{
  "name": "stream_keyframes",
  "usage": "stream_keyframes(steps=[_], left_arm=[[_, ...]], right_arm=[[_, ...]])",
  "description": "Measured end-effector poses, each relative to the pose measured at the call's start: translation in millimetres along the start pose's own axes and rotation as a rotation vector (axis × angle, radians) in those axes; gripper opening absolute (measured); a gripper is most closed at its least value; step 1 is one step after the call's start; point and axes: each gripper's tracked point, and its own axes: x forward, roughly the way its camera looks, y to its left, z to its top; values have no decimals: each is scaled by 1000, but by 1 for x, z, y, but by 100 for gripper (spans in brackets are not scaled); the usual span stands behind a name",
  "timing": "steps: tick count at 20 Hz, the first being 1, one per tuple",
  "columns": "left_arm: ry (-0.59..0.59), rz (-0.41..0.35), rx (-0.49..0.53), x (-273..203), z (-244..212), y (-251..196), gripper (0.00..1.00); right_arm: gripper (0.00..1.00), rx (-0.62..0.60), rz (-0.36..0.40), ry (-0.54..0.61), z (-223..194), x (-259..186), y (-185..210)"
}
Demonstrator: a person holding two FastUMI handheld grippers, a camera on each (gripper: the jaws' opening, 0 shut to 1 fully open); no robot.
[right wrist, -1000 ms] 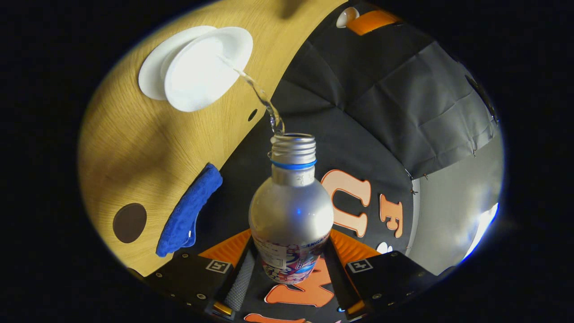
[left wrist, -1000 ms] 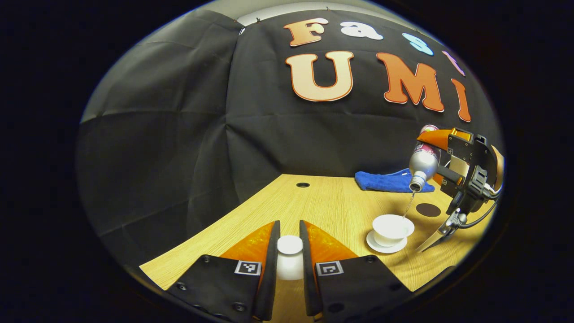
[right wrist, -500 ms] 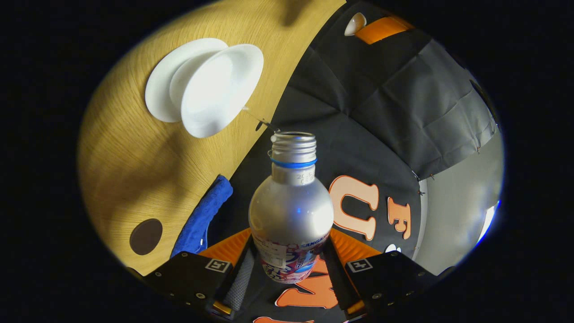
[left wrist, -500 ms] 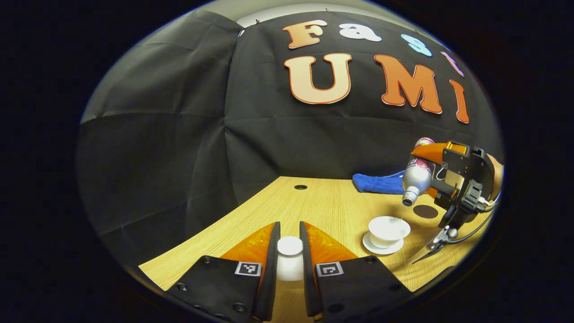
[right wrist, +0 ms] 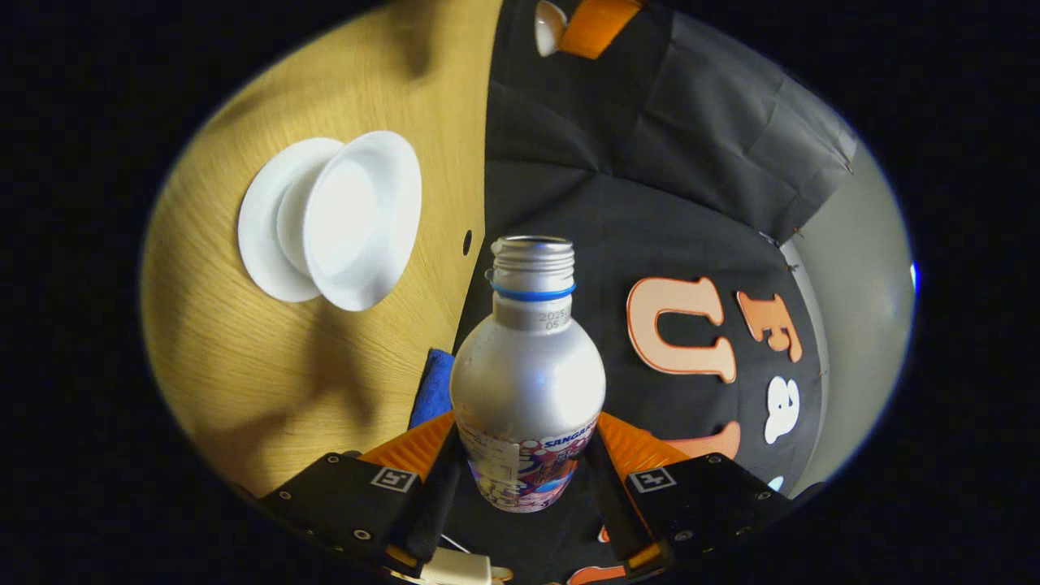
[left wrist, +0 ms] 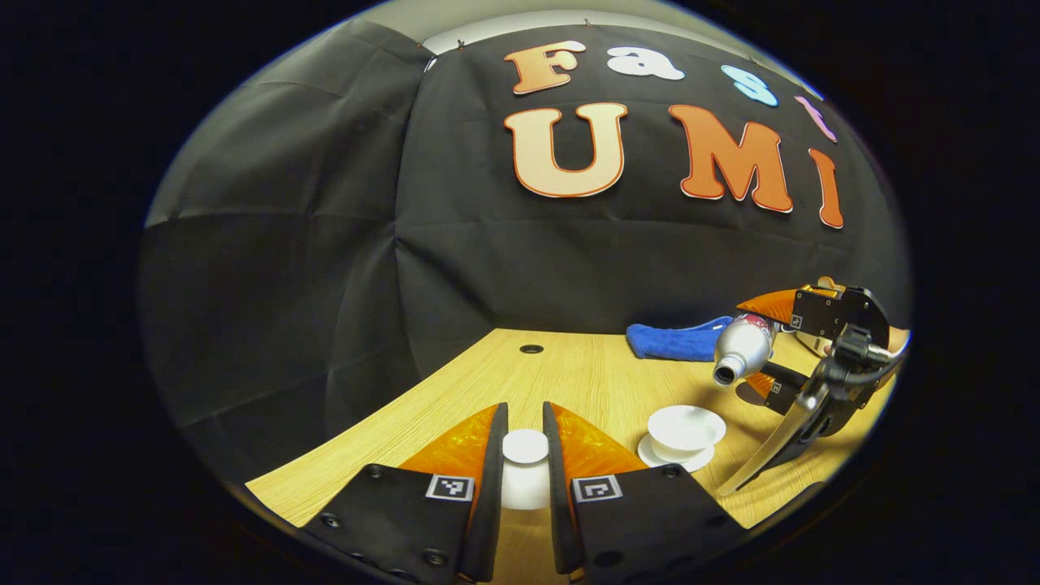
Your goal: Open the teacup lid with one hand, grasp the water bottle and pour water into the teacup with the other hand; after pouring, place the water bottle on the coaster and then close the teacup lid.
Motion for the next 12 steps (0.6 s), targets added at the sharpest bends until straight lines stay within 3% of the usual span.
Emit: stream_keyframes(steps=[5, 12], left_arm=[[-17, -37, 11, 7, 10, -23, 27], [-52, -93, 23, 15, 30, -60, 30]], right_arm=[[80, 314, 22, 45, -18, -6, -18], [80, 675, 32, 104, -61, -6, -38]])
